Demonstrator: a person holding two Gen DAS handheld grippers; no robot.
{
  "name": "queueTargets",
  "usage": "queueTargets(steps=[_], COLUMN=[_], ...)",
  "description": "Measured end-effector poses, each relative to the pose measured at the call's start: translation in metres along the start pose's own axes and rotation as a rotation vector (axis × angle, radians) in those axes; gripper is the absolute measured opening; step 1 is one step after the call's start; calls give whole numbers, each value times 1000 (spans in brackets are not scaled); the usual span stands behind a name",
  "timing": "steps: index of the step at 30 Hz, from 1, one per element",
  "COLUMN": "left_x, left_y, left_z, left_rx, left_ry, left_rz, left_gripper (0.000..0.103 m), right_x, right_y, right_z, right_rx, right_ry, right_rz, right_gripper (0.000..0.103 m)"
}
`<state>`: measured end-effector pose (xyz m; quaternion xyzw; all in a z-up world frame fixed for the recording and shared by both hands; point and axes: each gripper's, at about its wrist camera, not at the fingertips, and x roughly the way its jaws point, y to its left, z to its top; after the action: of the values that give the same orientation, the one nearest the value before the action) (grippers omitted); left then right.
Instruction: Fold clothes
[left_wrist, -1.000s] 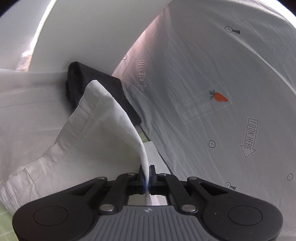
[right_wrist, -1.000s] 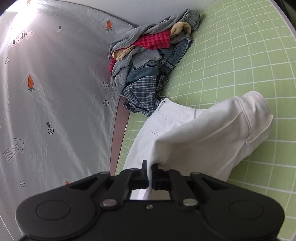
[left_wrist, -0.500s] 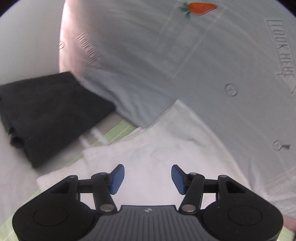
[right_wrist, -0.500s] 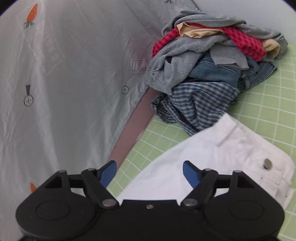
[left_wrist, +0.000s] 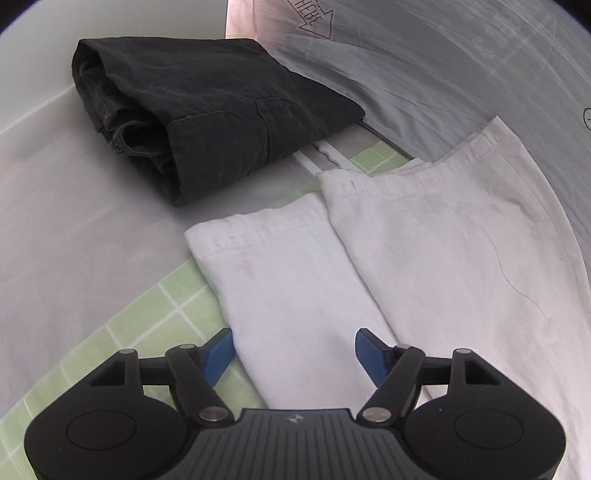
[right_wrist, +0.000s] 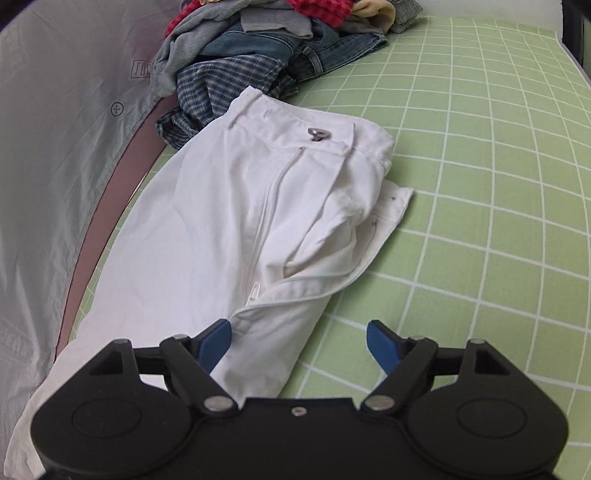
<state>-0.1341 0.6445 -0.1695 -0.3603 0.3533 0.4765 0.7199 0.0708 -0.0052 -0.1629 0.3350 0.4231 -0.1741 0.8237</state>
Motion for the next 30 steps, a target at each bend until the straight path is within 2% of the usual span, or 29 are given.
queueTargets(steps=[2,3,4,5,7,8,10,12,15,19,23,28,30], left_x=[3,4,5,5,5,4,-3,-15,-36,-70,-109,-130,-134], left_y=[-7,-11,-14,-16,-19,-14,-2,12,24,46,76,111,119], left_z=[0,0,0,-1,-1,0,-1,-4,-18,-55,-113,-189,-204], left_rx=[14,28,43,68,109,80,20,-29,-27,-20,-13,10,-2], left_ry=[-8,-13,-17,-19,-22,-16,-19,-36,-45,-38,-4,80,84], left_rz=[15,27,42,65,105,97,82,41,28,19,10,15,16], left_gripper=[72,63,48,5,3,2,2,2,2,3,3,3,4], right_x=[3,5,7,11,20,24,26,25,19,1,-10,-23,-24], right_y=[5,8,11,15,20,25,32,35,25,16,-13,-56,-72], right_z=[-1,-1,-2,-3,-6,-7,-9,-10,-6,0,17,35,39], right_rx=[13,22,32,44,46,29,-21,-66,-71,-156,-113,-133,-150], right_ry=[7,13,21,37,68,86,100,91,84,36,24,-11,-7], right_rz=[28,42,54,59,59,59,78,59,99,111,133,85,68], right_gripper=[82,83,84,85,85,87,73,46,30,25,25,24,26])
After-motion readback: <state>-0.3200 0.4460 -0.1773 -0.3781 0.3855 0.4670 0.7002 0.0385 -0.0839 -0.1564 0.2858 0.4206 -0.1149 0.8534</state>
